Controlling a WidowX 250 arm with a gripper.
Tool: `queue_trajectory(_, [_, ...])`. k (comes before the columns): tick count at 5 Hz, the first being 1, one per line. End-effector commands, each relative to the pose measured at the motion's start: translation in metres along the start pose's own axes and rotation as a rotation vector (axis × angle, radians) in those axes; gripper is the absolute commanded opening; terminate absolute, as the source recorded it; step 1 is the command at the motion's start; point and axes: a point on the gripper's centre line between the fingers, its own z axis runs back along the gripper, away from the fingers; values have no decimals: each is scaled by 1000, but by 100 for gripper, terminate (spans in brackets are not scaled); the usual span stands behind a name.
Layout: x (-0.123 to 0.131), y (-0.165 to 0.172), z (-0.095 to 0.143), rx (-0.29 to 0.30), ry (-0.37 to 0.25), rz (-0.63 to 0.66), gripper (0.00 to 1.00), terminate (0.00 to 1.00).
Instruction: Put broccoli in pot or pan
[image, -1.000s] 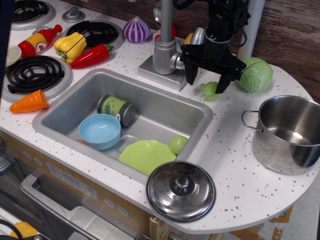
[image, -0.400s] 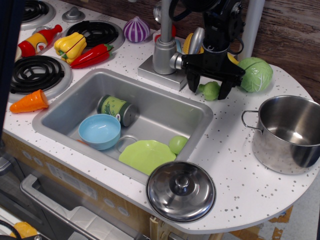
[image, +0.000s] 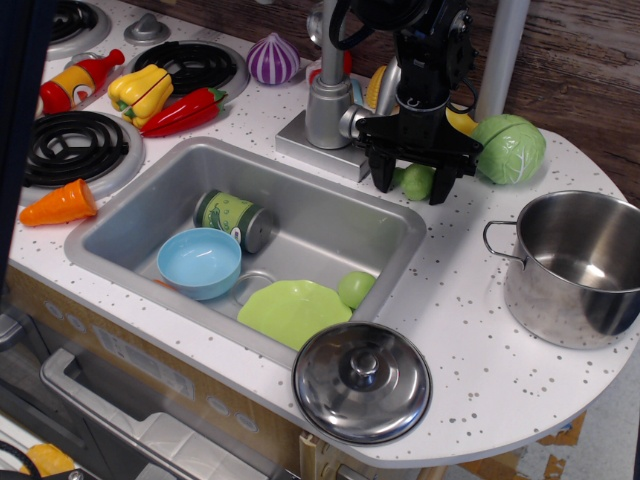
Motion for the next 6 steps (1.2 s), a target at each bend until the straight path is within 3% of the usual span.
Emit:
queue_trajectory(1, [11, -7, 26, 14, 12, 29, 0, 0])
queue_trajectory(2, [14, -19, 59, 37, 92, 84, 0, 0])
queue_trajectory(3, [18, -31, 90, 90, 123, 143, 0, 0])
queue_trajectory(4, [8, -50, 111, 69, 140, 202, 0, 0])
queue_trajectory(5, [-11, -80, 122, 45, 180, 242, 0, 0])
queue_trajectory(6, [-23, -106, 125, 71, 221, 262, 0, 0])
